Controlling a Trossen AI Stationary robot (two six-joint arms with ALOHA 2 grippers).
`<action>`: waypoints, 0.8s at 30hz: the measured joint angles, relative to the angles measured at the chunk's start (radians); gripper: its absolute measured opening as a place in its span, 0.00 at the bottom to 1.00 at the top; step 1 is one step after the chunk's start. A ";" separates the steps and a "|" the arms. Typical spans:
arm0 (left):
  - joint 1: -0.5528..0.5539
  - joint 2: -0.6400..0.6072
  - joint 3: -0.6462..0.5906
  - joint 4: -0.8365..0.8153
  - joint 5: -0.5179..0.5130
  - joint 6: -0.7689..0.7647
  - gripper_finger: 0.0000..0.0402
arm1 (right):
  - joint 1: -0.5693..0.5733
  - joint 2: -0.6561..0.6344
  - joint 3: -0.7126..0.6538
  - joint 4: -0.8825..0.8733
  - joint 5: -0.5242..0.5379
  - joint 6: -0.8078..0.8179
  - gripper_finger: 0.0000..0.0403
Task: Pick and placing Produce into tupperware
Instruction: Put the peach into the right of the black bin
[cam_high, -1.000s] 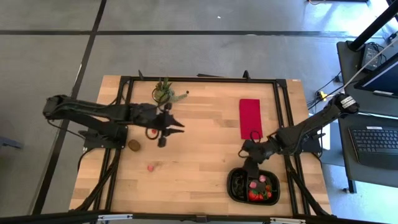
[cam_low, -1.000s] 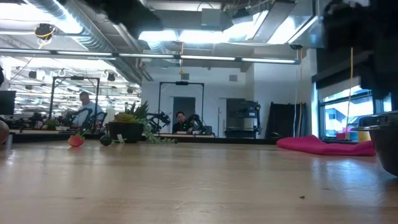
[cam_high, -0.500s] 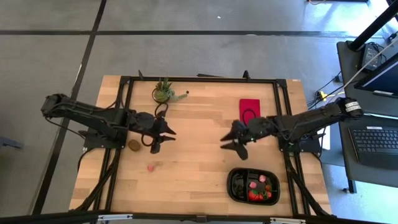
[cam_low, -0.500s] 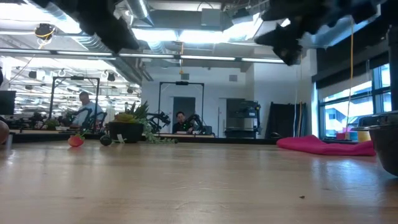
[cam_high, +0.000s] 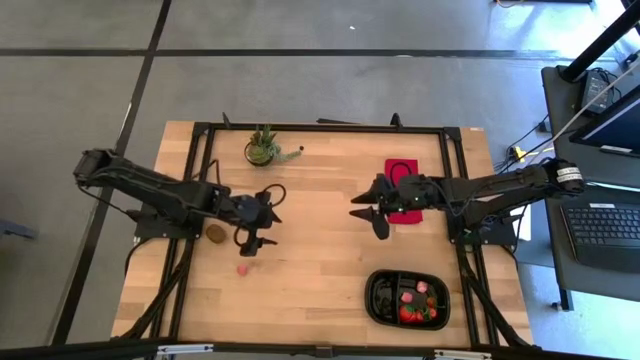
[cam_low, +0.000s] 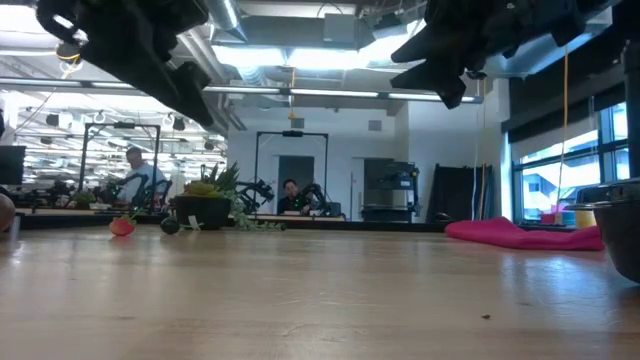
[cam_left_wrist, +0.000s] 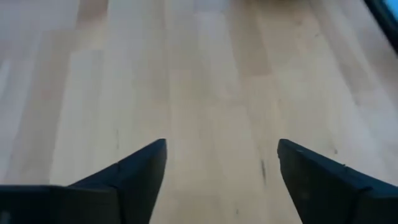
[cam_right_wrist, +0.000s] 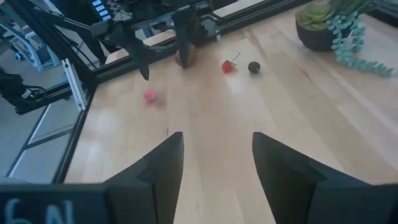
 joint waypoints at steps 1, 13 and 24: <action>0.001 0.004 0.000 0.001 -0.004 0.001 0.75 | -0.001 0.000 0.000 0.000 0.000 -0.008 0.48; -0.002 0.004 0.001 0.000 -0.011 -0.058 0.79 | -0.001 0.000 0.000 0.001 -0.002 -0.032 0.48; -0.085 0.004 0.001 -0.001 0.062 -0.186 0.81 | -0.001 0.000 0.000 0.001 -0.002 -0.053 0.48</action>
